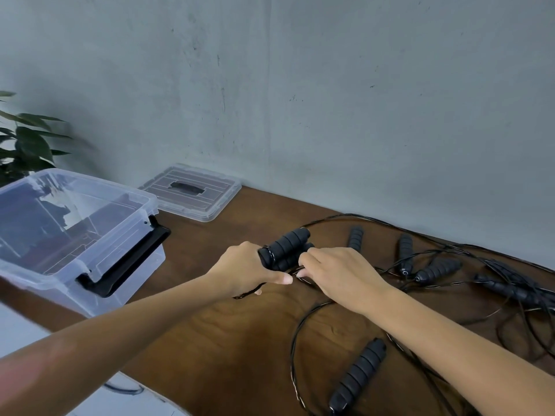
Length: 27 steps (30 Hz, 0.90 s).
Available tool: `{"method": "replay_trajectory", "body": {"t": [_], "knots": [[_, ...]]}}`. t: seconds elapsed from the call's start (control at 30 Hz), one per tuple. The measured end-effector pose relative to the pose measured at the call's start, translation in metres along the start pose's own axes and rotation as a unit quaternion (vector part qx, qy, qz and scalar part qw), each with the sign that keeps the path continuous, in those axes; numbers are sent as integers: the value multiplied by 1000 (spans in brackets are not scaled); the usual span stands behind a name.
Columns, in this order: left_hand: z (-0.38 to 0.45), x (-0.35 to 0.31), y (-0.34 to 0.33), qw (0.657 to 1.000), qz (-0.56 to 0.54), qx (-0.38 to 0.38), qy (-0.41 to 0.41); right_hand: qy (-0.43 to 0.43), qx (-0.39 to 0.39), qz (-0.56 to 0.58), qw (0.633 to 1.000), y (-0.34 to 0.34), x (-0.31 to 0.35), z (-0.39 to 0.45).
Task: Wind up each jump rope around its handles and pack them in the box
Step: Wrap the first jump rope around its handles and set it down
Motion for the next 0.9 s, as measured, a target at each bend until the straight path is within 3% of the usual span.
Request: {"method": "replay_trajectory", "body": {"t": [0.17,0.33,0.47,0.67,0.9], "knots": [[10,-5,8,979,203,24,20,42,-44,-49,997,-6,6,7],[8,-16,18,958,281,53,24,52,-61,-44,996,-13,2,19],[7,-20,25,948,304,92,21,48,-76,-44,995,-11,-4,27],[8,-18,37,922,325,199,68,45,-33,17,998,-8,-6,45],[6,-11,44,916,213,331,80,9,63,121,991,-10,-13,65]]}}
Point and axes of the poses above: each hand's wrist, its own z-axis towards the middle knuckle, its own y-axis out of the back of the hand, x = y × z, the point moved 9 cm from there along z, towards the middle knuckle, and after that the axes turned 5 degrees about -y, right-handed, at the moved point
